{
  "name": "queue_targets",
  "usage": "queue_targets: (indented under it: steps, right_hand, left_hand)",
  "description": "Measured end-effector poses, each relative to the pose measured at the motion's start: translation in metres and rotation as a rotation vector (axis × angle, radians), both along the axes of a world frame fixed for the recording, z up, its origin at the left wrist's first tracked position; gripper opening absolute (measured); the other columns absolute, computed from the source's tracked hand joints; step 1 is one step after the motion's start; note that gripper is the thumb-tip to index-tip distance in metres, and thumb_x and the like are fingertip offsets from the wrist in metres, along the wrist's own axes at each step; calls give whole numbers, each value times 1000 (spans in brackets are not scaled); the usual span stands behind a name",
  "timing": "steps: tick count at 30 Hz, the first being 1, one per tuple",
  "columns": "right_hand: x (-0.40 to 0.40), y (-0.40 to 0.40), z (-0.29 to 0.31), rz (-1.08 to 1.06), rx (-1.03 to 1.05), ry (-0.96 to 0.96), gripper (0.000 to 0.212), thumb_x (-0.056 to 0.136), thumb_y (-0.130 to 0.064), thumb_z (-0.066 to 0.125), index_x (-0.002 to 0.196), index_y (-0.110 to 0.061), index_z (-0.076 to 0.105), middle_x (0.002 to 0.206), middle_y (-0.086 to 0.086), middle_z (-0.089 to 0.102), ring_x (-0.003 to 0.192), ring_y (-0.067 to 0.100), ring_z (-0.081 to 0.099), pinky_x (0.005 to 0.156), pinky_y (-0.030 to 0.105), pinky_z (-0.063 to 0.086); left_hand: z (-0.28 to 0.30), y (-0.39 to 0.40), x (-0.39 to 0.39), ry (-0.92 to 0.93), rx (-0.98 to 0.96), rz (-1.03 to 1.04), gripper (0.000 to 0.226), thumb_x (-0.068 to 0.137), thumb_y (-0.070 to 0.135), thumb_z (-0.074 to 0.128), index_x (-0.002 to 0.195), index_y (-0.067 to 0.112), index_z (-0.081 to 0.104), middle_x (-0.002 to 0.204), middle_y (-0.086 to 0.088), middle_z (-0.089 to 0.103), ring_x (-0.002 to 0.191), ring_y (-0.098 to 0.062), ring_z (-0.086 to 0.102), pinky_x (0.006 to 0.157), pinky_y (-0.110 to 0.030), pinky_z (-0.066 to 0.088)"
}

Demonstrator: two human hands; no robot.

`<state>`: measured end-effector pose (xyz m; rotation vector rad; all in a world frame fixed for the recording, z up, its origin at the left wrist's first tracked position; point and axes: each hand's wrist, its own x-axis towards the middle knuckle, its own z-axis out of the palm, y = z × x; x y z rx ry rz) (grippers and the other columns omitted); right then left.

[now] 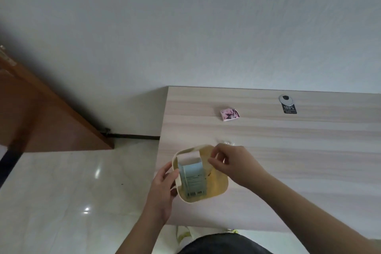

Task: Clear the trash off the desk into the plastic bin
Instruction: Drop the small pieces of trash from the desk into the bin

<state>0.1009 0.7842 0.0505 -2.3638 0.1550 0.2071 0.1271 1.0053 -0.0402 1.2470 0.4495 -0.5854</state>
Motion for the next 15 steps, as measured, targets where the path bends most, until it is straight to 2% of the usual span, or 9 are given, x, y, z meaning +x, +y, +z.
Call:
queue_targets:
  steps: [4,8,12,15]
  right_hand:
    - [1,2,-12,-192,60,-73,20,86,-34,65,70,-40,55,57,-12,60,56,-1,53,52,10,38]
    - [-5,-3,-45,-419,65,-6,14,90,-34,58,75,-34,59,62,-6,64,58,7,58,50,18,39]
    - [6,-31,-77,-322,-20,205,10,90,-33,57,91,-26,64,76,-5,68,62,16,60,59,30,50]
    - [28,-63,-94,-309,-55,286,21,90,-28,60,109,-19,63,91,0,68,76,19,62,66,29,47]
  left_hand:
    - [-2,11,7,-1,-25,-40,32,95,16,59,126,19,65,112,-19,69,87,-27,68,62,-36,55]
    - [-9,13,14,1,-30,-71,30,95,16,58,124,18,66,110,-17,70,83,-23,71,60,-34,55]
    - [-9,8,21,-5,-31,-77,29,95,14,56,122,17,67,100,-14,70,77,-20,70,57,-33,54]
    - [-5,0,25,-8,-7,-71,28,96,14,56,121,18,68,101,-14,71,80,-21,69,59,-35,54]
